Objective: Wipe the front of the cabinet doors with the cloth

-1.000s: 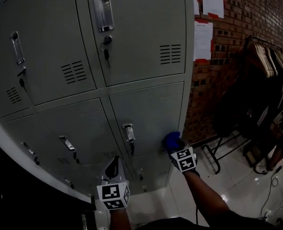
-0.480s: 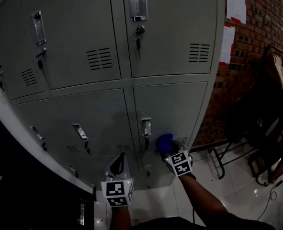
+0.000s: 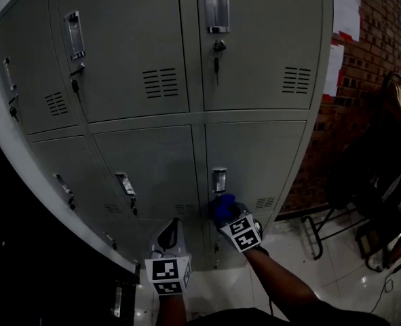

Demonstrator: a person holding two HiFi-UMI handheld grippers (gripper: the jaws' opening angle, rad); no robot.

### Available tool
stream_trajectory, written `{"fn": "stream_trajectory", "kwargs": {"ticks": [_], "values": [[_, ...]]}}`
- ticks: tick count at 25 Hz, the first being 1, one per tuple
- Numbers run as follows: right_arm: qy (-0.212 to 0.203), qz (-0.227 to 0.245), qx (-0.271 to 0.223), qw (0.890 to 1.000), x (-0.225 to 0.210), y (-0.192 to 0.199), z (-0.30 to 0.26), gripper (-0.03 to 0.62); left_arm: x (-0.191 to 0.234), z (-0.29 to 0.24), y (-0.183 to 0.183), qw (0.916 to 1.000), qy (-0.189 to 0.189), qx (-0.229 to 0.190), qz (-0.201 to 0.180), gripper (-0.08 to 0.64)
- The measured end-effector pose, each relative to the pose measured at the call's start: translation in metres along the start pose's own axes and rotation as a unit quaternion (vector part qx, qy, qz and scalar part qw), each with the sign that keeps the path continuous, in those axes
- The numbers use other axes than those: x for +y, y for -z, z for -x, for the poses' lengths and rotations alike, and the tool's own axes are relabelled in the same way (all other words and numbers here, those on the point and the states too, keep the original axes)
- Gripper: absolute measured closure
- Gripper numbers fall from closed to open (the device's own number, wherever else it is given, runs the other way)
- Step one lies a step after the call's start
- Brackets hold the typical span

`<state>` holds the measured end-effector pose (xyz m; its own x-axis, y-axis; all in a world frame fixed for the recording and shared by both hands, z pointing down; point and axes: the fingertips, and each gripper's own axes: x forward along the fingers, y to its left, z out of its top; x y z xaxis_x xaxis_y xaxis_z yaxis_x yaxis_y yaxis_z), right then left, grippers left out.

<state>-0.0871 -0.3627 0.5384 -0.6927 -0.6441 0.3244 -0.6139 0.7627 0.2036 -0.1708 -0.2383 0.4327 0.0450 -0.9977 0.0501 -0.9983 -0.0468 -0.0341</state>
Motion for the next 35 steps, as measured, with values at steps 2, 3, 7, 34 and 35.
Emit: {"fn": "stream_trajectory", "kwargs": {"ticks": [2,3,7,34,35], "values": [[-0.003,-0.001,0.0,1.0,0.0,0.0,0.0,0.531,0.003,0.002,-0.002,1.0,-0.004,-0.002,-0.002,0.545],[-0.003,-0.002,0.001,1.0,0.0,0.0,0.002,0.53,0.005,0.003,-0.003,1.0,-0.006,-0.002,-0.001,0.545],[0.017,-0.038,-0.014,0.999,-0.006,-0.005,0.025,0.529,0.008,0.004,-0.004,0.9999,-0.01,-0.003,0.002,0.545],[0.152,-0.05,-0.146,0.976,-0.032,-0.054,0.182,0.531,-0.047,0.003,-0.024,0.9981,0.012,-0.06,-0.004,0.545],[0.15,-0.051,-0.146,0.976,-0.03,-0.055,0.183,0.531,-0.048,0.004,-0.024,0.9981,0.011,-0.06,-0.004,0.545]]}}
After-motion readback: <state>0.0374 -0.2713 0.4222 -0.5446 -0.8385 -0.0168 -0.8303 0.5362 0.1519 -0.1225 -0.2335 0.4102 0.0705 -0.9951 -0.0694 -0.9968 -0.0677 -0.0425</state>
